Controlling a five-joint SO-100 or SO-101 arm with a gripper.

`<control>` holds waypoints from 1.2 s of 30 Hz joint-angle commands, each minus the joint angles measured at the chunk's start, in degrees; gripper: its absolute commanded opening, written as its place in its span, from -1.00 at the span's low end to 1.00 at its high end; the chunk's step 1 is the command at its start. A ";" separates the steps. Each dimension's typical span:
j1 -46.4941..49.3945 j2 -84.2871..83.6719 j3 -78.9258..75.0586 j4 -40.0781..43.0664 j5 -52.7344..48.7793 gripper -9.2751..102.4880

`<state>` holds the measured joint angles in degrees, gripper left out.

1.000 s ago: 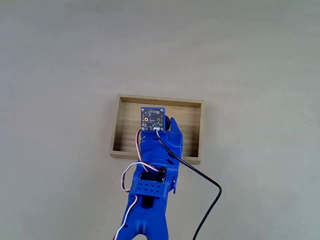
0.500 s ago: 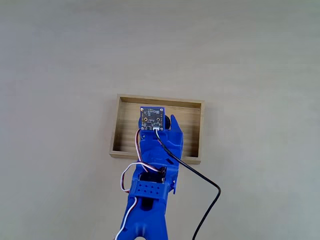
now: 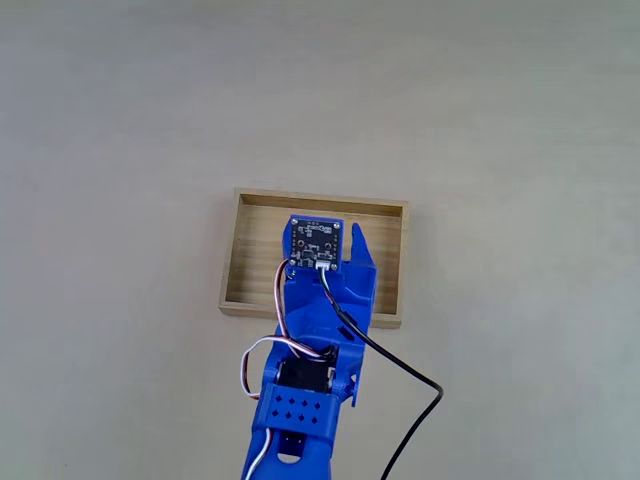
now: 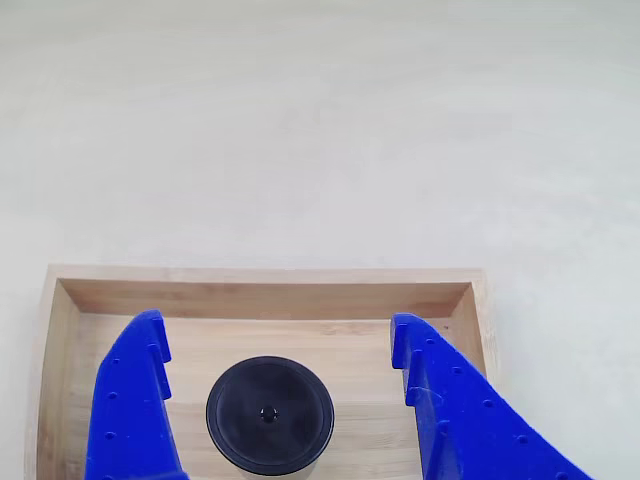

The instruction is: Place the black cylinder in the wooden box then return to rest.

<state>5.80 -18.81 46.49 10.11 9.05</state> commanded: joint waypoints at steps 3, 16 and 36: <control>2.29 -8.88 -3.87 1.93 -1.76 -0.34; 5.10 -21.27 -4.75 17.14 -8.53 -0.60; -4.75 -70.14 21.53 49.13 -12.92 -0.84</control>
<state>2.55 -79.01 65.57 53.70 -3.34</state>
